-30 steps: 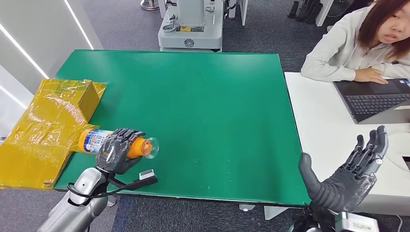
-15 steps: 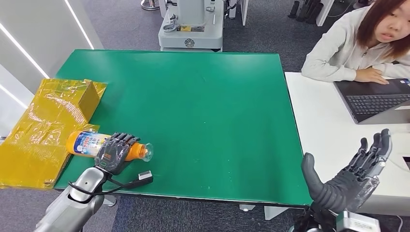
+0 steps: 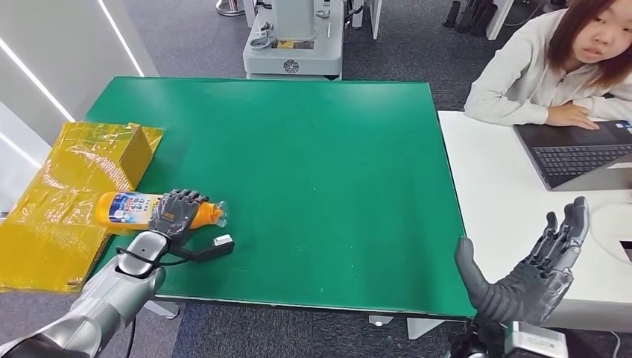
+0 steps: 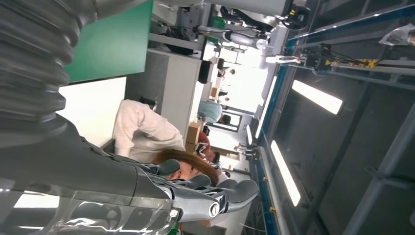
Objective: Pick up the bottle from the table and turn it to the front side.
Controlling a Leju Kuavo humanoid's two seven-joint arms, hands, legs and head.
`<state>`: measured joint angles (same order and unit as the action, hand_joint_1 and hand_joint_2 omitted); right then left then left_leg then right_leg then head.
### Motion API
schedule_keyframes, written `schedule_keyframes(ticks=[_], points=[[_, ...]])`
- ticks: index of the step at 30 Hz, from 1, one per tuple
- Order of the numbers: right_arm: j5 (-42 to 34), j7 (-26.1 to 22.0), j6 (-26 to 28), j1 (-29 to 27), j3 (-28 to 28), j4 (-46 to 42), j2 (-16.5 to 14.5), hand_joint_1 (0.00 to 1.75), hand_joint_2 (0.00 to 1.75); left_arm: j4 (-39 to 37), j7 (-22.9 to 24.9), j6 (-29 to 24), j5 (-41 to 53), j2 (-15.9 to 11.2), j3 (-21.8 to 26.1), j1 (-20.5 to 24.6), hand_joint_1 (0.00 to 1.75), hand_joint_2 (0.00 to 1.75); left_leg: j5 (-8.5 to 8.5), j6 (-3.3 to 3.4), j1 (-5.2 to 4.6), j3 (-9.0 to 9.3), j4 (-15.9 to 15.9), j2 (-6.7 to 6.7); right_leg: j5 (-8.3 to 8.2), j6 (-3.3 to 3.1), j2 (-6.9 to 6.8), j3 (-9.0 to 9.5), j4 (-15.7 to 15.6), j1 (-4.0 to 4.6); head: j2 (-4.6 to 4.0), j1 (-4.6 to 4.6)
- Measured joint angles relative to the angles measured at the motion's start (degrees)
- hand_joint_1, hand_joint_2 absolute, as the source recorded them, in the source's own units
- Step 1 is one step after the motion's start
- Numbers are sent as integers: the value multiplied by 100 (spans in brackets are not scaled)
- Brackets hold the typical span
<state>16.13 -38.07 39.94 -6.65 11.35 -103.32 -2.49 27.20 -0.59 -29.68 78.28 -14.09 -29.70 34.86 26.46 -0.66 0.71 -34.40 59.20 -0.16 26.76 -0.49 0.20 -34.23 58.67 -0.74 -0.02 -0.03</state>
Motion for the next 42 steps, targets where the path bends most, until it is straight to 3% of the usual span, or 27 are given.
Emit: schedule_keyframes(ticks=[13,14,17,18,25,33,38,42], points=[[110,228,2,-103,199,19,13,0,175,-439,512,347,158,-158,-2,238,175,175,-5,-7,0,16,-9,9,-1,-4,7,5,8,0,0,0],[115,235,2,-114,215,21,17,0,175,-453,522,364,167,-188,-2,244,163,175,-5,-7,0,18,-10,8,-1,-4,7,6,8,0,0,-1],[110,239,1,-141,242,25,30,0,175,-465,534,387,183,-249,-2,247,33,175,-5,-8,0,20,-12,8,-1,-5,6,9,9,0,0,-1],[97,234,1,-149,257,26,41,0,175,-465,529,388,179,-262,-2,247,1,175,-5,-8,1,20,-12,8,-1,-5,6,9,9,0,0,0],[-63,139,2,-221,402,97,226,0,175,-465,50,143,-214,-327,18,187,0,175,-5,-9,0,23,-13,8,0,-5,6,13,9,0,0,0],[136,470,2,-268,507,102,293,0,175,-465,-629,-289,-1196,-209,395,-57,0,175,-5,-8,-4,23,-13,-1,4,-4,-5,17,8,-2,0,1],[11,599,2,-279,535,97,321,0,175,-365,-1750,-282,-2659,114,909,-364,0,175,-5,-8,-8,29,-12,-5,5,-4,-9,24,5,-7,0,0],[-246,690,2,-320,632,77,402,0,175,229,-2637,-24,-4262,517,1309,-921,0,175,-4,-7,-10,28,-11,-4,5,-3,-7,22,1,-10,0,0]])
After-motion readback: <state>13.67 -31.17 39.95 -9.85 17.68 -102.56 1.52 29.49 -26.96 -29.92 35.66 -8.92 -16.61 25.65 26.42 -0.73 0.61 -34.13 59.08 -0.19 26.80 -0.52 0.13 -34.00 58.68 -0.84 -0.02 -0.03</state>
